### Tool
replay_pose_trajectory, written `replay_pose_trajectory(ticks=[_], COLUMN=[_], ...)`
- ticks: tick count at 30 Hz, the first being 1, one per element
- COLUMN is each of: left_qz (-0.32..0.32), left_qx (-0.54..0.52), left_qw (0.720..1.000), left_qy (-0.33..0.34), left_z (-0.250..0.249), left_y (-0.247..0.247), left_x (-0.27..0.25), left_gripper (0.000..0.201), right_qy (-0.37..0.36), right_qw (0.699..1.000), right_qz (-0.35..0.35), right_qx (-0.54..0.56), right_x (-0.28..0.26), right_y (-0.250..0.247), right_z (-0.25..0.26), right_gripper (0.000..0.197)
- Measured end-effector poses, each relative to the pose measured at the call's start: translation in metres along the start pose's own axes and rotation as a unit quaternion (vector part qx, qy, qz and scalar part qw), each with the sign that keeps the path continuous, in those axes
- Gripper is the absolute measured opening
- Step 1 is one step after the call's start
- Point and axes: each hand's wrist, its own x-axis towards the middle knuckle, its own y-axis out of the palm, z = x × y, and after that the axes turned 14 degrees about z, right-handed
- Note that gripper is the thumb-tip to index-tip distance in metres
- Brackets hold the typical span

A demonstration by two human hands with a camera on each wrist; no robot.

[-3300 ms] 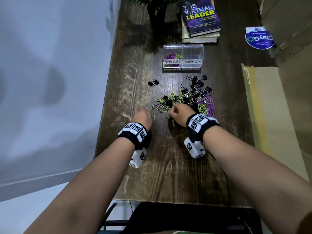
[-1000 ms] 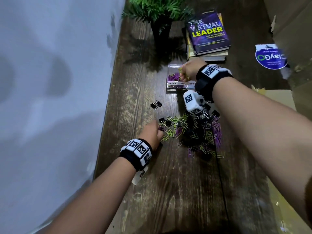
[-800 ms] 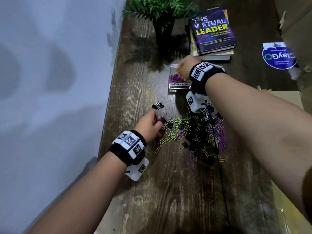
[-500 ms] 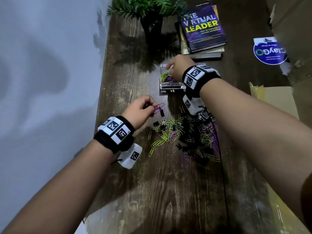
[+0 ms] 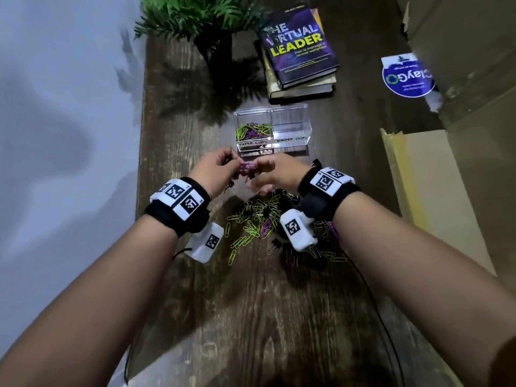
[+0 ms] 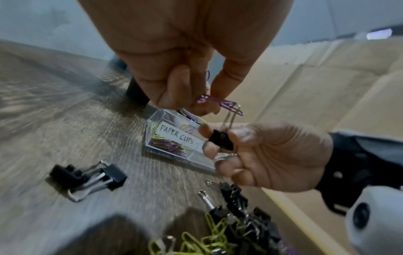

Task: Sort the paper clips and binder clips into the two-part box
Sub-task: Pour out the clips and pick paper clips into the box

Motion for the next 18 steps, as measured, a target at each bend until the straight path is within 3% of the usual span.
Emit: replay_pose_trajectory(ticks=[4,8,10,13,18], left_qz=[0.024,-0.003,-0.032,-0.078,-0.059], left_qx=[0.162,0.373,0.397,0.382,0.404], left_qw=[0.986,0.927,0.917,0.921,0.912], left_qy=[-0.024,-0.033,-0.028,-0.014,-0.043], left_z=[-0.010,-0.022,-0.028,-0.038,-0.046], left_y=[-0.003,-0.013,-0.019,-0.026,-0.021], left_x=[0.004,0.022,0.037,0.065,0.104], left_gripper=[0.018,0.012,0.016,0.021,0.027], right_qy=[0.029,0.086,0.115,0.161,0.184], right_qw=[0.992,0.947,0.910,0.864,0.830], right_qz=[-0.072,-0.152,-0.158,-0.105,-0.120], right_qx=[-0.104,-0.269,-0.365,-0.465,-0.512], right_x=[-0.009,-0.014,-0.018,-0.022,-0.028], right_y=[-0.008,-0.020,-0.021,-0.014,-0.002], right_z=[-0.003,-0.017,-0.025,-0.039,-0.043], right_gripper=[0.017,0.013,0.016,0.020,0.039])
